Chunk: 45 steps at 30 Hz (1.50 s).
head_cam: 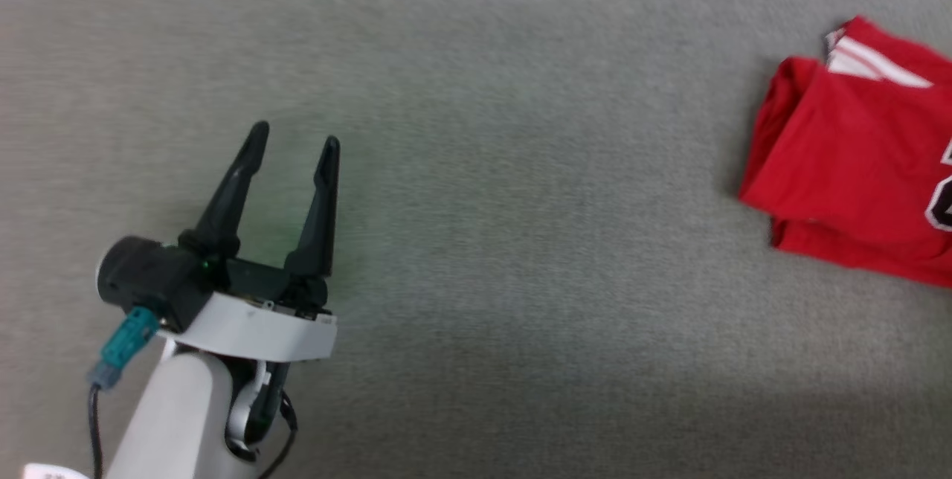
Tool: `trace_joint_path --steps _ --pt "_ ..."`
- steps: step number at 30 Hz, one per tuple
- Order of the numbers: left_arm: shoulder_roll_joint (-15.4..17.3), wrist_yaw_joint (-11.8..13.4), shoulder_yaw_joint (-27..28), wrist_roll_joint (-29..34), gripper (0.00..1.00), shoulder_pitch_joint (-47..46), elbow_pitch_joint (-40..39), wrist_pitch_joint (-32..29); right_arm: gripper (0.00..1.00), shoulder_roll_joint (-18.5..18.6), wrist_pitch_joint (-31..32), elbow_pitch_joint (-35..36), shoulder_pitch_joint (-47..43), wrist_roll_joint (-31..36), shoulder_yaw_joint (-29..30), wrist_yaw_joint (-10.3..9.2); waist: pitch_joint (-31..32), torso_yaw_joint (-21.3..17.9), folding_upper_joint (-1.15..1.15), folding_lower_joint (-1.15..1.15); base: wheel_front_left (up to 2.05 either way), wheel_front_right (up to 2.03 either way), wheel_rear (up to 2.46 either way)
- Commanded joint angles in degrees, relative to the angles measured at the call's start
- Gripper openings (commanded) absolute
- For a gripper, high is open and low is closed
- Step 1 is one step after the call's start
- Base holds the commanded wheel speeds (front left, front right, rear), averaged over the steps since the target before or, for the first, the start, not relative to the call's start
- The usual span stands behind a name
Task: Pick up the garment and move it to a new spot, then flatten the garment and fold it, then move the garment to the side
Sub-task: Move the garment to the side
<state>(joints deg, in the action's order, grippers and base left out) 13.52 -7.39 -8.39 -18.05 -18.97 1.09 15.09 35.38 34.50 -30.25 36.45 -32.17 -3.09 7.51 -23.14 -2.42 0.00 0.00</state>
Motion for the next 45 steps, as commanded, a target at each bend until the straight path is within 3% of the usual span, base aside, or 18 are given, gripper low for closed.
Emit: trace_joint_path --steps 1,16,29,45 --pt "0.6 -0.2 -0.1 0.6 1.0 -1.1 -0.2 0.0 0.0 0.8 -0.8 -0.1 1.0 -0.3 -0.1 -0.05 -4.7 -4.5 0.0 0.0 0.0 0.0 0.0" --pt "3.7 -0.2 0.1 2.1 1.0 -3.3 -2.2 0.0 0.0 6.9 -1.3 0.8 4.4 -0.2 0.3 -0.06 -11.5 -10.8 0.0 0.0 0.0 0.0 0.0" --pt "4.3 -0.2 -0.3 2.3 1.0 -4.3 -2.6 0.0 0.0 12.0 2.9 4.9 4.8 2.4 2.9 -0.06 -12.9 -12.3 0.0 0.0 0.0 0.0 0.0" --pt "5.8 -0.2 -4.2 1.7 1.0 -5.5 1.2 -0.1 0.0 5.8 5.2 0.6 4.9 7.4 2.0 -0.06 -12.9 -11.4 0.0 0.0 0.0 0.0 0.0"
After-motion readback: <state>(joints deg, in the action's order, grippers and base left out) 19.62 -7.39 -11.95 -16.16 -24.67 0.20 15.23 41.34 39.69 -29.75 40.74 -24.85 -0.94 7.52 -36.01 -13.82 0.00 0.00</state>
